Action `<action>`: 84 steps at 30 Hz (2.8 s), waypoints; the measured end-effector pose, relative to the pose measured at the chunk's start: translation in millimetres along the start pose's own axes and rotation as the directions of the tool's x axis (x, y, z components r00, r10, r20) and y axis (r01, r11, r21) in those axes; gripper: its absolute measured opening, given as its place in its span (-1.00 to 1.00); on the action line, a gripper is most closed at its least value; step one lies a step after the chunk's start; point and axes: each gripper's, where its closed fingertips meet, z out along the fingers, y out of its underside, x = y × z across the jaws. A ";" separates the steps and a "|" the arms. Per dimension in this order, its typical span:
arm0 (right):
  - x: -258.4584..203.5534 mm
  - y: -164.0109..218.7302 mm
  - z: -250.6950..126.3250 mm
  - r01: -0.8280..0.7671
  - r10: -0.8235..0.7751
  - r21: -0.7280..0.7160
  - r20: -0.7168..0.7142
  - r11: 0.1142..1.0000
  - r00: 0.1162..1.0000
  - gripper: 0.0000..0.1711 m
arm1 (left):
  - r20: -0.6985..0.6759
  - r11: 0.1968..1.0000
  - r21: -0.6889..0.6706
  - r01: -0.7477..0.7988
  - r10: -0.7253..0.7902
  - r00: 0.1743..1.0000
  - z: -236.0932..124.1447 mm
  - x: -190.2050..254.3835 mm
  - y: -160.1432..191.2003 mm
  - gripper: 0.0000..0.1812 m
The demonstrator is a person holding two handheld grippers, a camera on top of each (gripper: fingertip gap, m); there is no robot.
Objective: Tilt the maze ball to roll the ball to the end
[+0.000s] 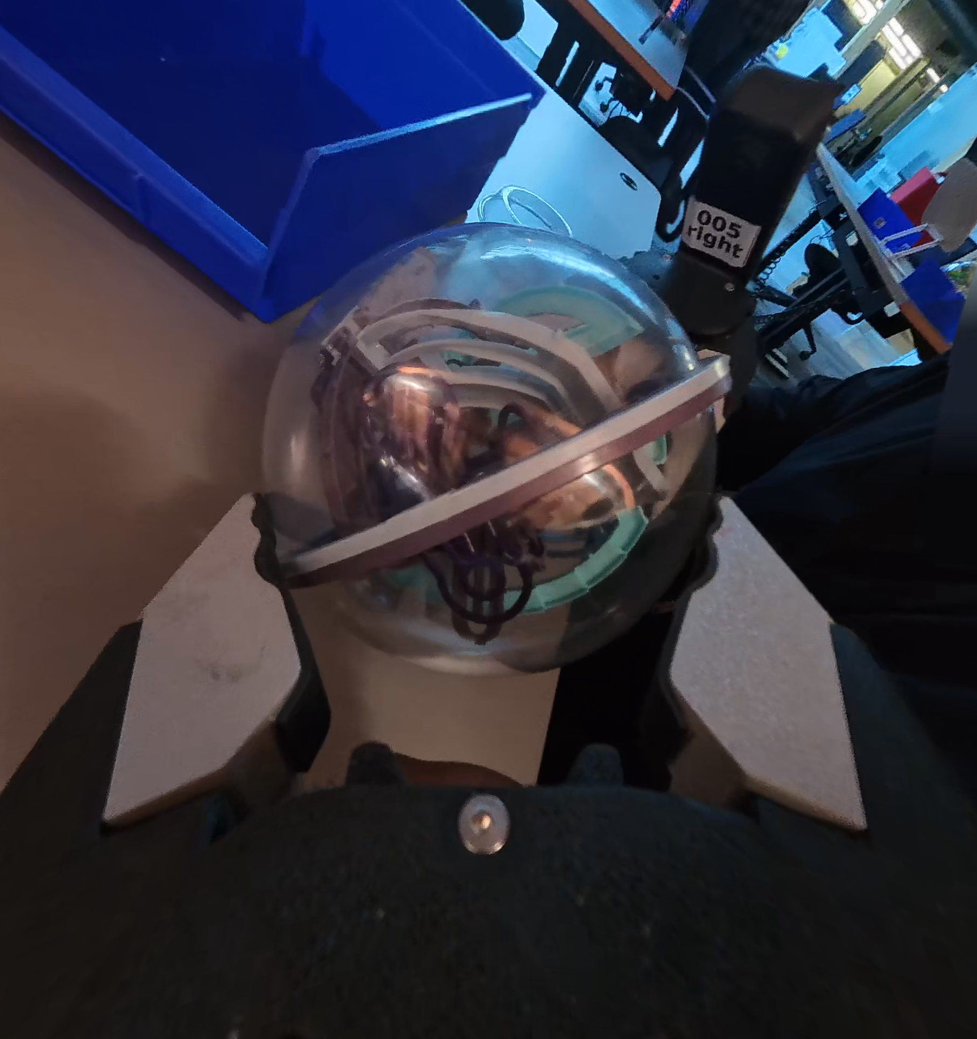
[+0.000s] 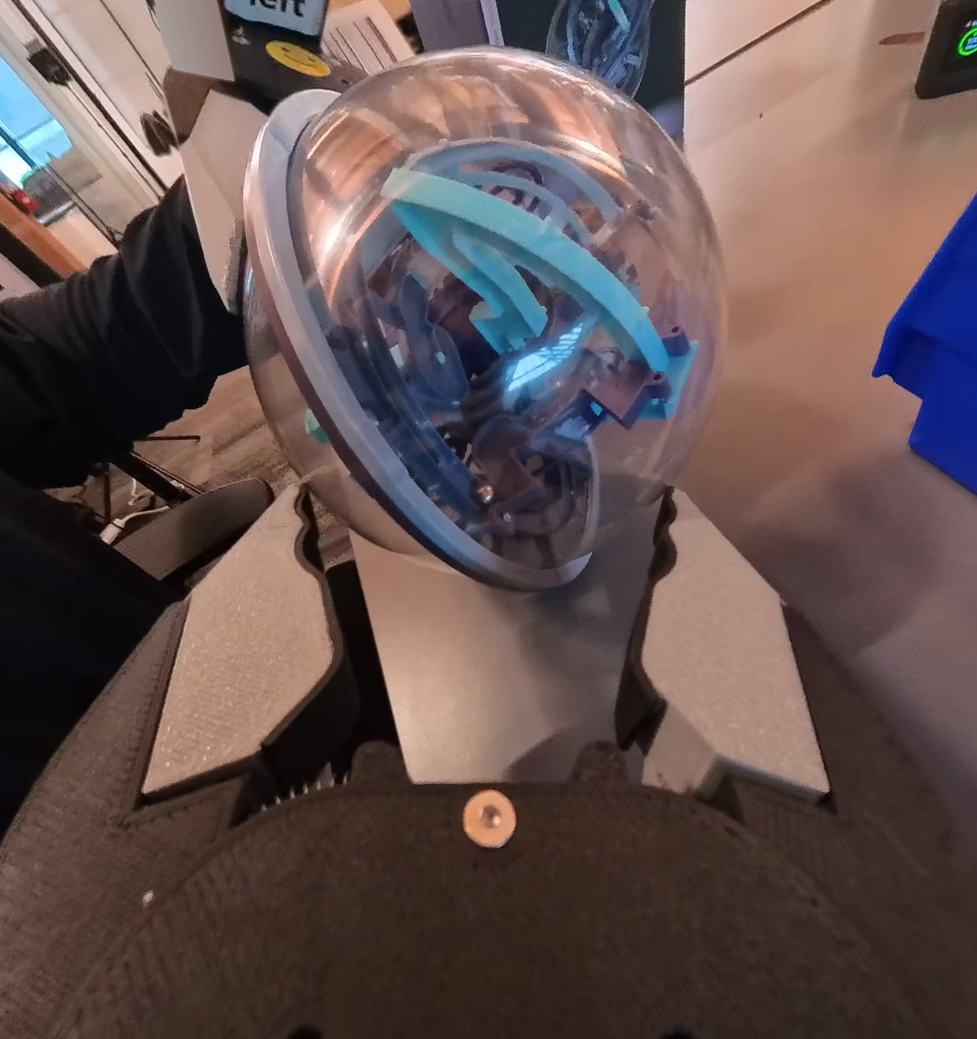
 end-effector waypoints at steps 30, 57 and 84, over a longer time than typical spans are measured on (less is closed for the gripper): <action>-3.5 2.9 2.7 -0.053 0.053 -0.003 0.038 0.999 0.998 0.35 | 0.011 1.000 -0.001 -0.012 0.012 1.000 -0.5 1.5 -5.3 0.60; 4.4 7.7 -1.6 0.014 -0.015 -0.003 -0.026 1.000 1.000 0.15 | -0.150 0.996 -0.013 -0.085 0.082 0.985 0.8 -7.5 -23.5 0.53; 7.1 -6.9 -29.4 0.180 -0.178 -0.076 0.028 0.981 0.984 0.08 | -0.202 0.963 0.040 -0.265 0.268 0.942 -6.4 -9.5 -35.5 0.38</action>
